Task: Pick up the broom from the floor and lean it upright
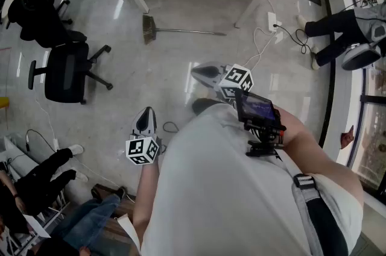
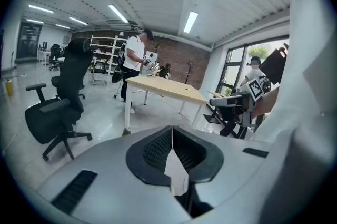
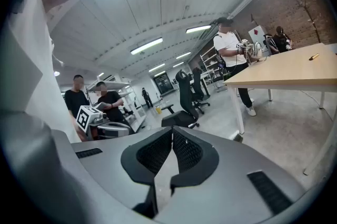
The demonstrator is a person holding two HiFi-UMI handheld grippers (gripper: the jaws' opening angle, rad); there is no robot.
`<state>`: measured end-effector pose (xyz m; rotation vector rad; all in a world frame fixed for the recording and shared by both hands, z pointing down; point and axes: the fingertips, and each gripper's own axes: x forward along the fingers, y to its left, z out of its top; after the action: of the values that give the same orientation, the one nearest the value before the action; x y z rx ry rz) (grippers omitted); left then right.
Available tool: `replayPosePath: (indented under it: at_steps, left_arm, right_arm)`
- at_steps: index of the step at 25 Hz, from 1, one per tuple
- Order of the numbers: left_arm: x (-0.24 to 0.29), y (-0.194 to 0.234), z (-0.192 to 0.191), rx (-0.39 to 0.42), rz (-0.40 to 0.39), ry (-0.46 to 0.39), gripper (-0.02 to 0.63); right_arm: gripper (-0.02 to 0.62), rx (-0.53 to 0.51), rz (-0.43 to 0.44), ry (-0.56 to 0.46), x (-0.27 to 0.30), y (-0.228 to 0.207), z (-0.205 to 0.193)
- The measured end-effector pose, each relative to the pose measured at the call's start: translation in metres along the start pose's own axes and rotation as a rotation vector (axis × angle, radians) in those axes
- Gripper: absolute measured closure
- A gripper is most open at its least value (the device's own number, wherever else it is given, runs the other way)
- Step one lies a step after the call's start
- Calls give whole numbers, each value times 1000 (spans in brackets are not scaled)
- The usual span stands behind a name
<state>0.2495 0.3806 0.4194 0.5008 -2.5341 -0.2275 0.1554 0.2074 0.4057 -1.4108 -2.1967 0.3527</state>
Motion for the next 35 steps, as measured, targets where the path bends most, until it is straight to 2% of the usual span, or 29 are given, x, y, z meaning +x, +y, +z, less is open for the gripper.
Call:
replayPosePath:
  at_steps: [4, 9, 15, 23, 29, 35]
  left_arm:
    - [61, -13, 40, 32, -67, 16, 594]
    - [119, -17, 93, 121, -150, 36, 594]
    - [176, -22, 134, 208, -243, 52, 594]
    - [256, -27, 159, 282, -442, 126, 594]
    - [317, -43, 180, 361, -627, 176, 594]
    - [370, -9, 198, 457, -820, 291, 594]
  right_arm:
    - [577, 12, -18, -21, -1, -49, 26]
    - [577, 52, -52, -48, -4, -86, 37]
    - [577, 91, -148, -126, -17, -127, 55]
    - [577, 158, -341, -217, -36, -173, 74]
    - [577, 203, -530, -277, -62, -203, 87]
    - [577, 282, -737, -335, -37, -213, 106]
